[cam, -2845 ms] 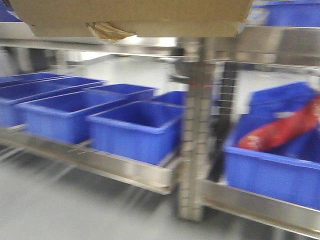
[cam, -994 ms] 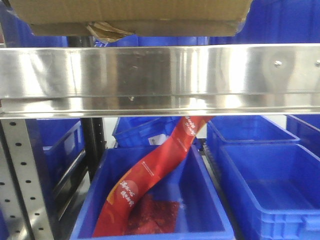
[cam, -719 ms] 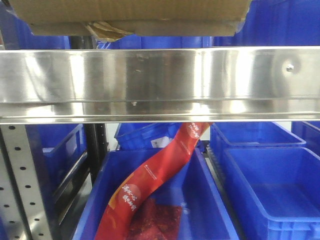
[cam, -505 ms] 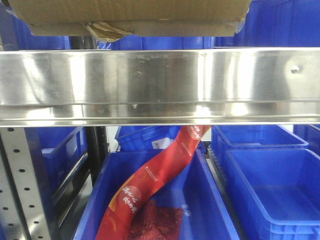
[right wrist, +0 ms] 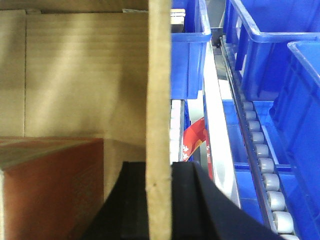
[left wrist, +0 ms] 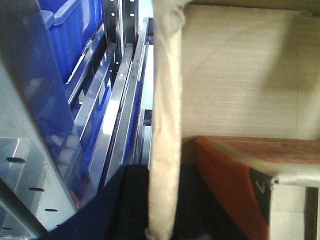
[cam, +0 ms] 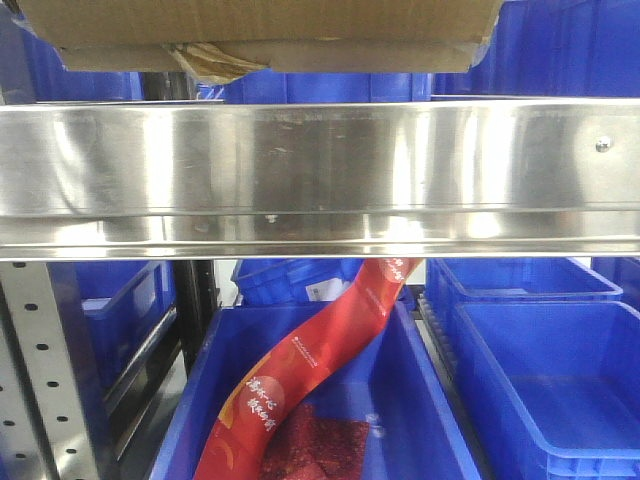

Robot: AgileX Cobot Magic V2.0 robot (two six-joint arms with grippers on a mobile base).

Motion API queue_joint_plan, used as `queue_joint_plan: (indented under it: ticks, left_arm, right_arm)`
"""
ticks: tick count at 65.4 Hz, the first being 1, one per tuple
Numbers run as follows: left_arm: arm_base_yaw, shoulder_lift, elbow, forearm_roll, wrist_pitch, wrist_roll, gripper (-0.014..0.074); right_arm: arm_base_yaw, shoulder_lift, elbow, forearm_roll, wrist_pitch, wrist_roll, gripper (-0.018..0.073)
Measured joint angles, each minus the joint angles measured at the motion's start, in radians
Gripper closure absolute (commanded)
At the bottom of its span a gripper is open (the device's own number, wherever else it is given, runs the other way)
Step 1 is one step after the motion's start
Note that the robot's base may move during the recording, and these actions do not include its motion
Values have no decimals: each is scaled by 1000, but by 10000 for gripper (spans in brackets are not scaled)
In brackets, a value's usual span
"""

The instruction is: Stack two boxes on right shelf middle

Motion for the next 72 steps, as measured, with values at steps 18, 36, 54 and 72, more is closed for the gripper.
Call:
queue_joint_plan:
  ticks: [18, 36, 54, 72]
  left_arm:
    - [0, 27, 0, -48, -17, 69, 708]
    - [4, 107, 0, -86, -15, 95, 705]
    - [4, 112, 0, -102, -58, 99, 314]
    - [4, 112, 0, -106, -93, 99, 195]
  right_arm:
    - [-4, 24, -2, -7, 41, 0, 712]
    - [-11, 85, -4, -11, 87, 31, 707]
    - [-13, 87, -4, -17, 91, 37, 312]
    - [-13, 87, -4, -22, 72, 37, 189]
